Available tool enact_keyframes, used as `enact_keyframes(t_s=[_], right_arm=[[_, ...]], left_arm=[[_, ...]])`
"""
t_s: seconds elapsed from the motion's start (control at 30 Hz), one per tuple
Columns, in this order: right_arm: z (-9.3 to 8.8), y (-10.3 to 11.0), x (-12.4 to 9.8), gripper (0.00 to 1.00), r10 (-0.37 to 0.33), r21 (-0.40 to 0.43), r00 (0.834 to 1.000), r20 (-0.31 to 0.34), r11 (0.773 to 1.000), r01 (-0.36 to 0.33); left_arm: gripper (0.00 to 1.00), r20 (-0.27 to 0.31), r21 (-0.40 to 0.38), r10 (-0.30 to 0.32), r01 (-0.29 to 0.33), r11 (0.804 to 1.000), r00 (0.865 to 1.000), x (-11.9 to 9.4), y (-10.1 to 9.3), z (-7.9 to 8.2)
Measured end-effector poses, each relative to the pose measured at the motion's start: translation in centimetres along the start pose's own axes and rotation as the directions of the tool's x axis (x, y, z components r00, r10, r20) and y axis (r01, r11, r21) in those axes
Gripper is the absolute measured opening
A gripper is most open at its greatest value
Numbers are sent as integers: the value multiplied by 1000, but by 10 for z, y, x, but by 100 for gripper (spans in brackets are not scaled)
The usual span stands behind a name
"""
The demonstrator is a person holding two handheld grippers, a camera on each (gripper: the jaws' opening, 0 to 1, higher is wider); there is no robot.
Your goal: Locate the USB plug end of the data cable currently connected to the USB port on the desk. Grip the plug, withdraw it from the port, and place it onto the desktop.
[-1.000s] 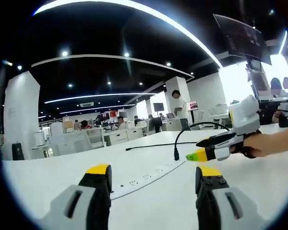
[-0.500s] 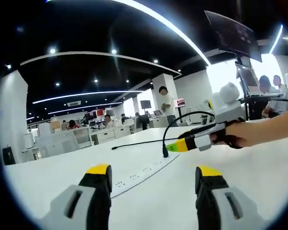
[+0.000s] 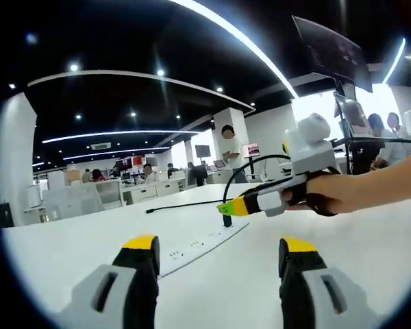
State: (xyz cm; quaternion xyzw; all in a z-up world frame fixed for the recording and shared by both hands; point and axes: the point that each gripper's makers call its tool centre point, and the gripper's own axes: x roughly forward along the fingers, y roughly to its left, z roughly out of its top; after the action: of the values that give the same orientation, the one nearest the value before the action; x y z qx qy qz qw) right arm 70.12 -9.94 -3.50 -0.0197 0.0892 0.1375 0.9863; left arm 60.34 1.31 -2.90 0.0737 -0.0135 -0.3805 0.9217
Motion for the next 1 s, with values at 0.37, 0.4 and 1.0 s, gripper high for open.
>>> enact_keyframes(t_s=[0.37,0.4,1.0], right_arm=[[6,-3,15,39,-20,22,1000,8,1000,20],[6,-3,16,38,-21,21,1000,7,1000,21],[12,-9,28,29,-41,28,999,5,999,41]], left_arm=[[71,10,-34,-16,17,999,1000,4,-1,-3],[70,11,-37,-18,18,999,1000,4,-1,-2],[70,38,-59,-26,28,998,999,19,0,0]])
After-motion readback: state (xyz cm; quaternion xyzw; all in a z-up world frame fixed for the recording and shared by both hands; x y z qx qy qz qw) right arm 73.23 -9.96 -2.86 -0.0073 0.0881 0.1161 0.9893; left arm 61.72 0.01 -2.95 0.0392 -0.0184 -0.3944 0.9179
